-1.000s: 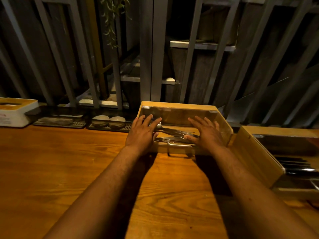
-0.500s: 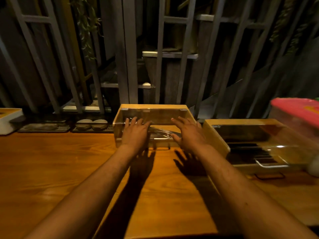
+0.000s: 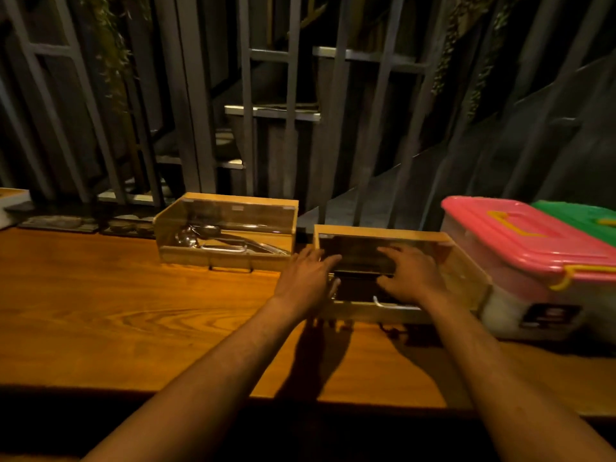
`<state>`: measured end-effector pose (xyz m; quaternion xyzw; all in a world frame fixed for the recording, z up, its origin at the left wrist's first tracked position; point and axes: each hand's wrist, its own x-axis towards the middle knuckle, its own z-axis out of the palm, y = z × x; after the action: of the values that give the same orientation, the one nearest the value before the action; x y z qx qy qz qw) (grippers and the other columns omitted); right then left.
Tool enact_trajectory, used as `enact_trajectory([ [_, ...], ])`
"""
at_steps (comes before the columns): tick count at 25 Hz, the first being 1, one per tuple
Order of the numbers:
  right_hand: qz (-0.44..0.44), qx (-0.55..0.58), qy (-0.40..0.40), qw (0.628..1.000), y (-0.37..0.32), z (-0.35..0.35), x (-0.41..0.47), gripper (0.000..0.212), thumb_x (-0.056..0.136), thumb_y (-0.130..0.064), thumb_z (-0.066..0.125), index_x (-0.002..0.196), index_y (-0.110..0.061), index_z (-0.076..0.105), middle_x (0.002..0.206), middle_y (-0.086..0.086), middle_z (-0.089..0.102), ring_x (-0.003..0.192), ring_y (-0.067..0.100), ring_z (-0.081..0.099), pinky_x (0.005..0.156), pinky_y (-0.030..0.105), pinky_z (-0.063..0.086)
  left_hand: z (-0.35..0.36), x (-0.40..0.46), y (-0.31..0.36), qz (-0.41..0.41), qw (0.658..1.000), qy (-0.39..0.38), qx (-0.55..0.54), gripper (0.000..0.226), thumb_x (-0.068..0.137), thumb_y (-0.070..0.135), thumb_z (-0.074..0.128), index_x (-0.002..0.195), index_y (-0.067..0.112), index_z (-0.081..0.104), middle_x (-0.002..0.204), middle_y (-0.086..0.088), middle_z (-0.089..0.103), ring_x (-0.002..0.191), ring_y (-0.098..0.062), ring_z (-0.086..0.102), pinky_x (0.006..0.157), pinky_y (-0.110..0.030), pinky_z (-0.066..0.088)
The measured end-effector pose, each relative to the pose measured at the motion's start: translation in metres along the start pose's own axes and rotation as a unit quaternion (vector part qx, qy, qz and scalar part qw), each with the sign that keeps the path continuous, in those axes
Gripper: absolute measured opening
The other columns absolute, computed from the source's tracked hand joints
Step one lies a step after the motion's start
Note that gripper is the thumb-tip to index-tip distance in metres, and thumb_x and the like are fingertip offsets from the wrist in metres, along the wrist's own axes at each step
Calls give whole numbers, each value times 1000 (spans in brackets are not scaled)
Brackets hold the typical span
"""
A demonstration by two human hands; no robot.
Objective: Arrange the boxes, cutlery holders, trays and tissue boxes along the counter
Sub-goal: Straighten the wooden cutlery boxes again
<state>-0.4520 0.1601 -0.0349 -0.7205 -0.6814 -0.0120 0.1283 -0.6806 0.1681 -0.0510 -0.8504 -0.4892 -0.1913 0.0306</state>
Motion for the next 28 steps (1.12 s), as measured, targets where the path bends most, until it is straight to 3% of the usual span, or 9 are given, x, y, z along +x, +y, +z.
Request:
enact_trajectory([
  [3, 37, -51, -48, 997, 66, 2, -1, 88, 75, -55, 70, 151, -32, 31, 159, 5, 29, 145, 29, 26, 117, 45, 27, 18, 18, 34, 0, 998, -50, 32, 61, 96, 52, 47, 151, 34, 27, 156, -8, 32, 146, -30, 23, 117, -48, 23],
  [6, 36, -44, -28, 998, 97, 20, -4, 88, 80, -63, 65, 153, -36, 24, 162, 3, 22, 148, 28, 20, 118, 43, 23, 38, 31, 44, -17, 997, -62, 52, 64, 96, 54, 44, 153, 34, 20, 159, -10, 26, 147, -32, 18, 118, -48, 18],
  [13, 24, -34, -5, 999, 83, 31, 6, 83, 84, -63, 61, 153, -39, 21, 164, -2, 17, 150, 32, 14, 119, 48, 14, 56, 33, 15, -12, 997, -10, 78, 60, 100, 50, 36, 154, 36, 13, 161, -10, 22, 148, -31, 17, 119, -44, 17],
  [20, 35, -41, 1, 999, 50, 43, 28, 82, 86, -64, 56, 153, -41, 17, 165, -4, 12, 151, 29, 8, 118, 57, 8, 52, 46, -23, -18, 996, -27, 81, 61, 101, 49, 35, 154, 36, 10, 162, -10, 18, 149, -31, 13, 121, -44, 15],
  [28, 30, -31, 0, 999, 57, 49, 58, 84, 84, -66, 58, 153, -42, 17, 165, -3, 14, 151, 30, 10, 119, 56, 13, 64, 71, -35, -12, 997, -29, 77, 61, 101, 49, 35, 154, 35, 11, 162, -10, 17, 149, -32, 13, 120, -45, 14],
])
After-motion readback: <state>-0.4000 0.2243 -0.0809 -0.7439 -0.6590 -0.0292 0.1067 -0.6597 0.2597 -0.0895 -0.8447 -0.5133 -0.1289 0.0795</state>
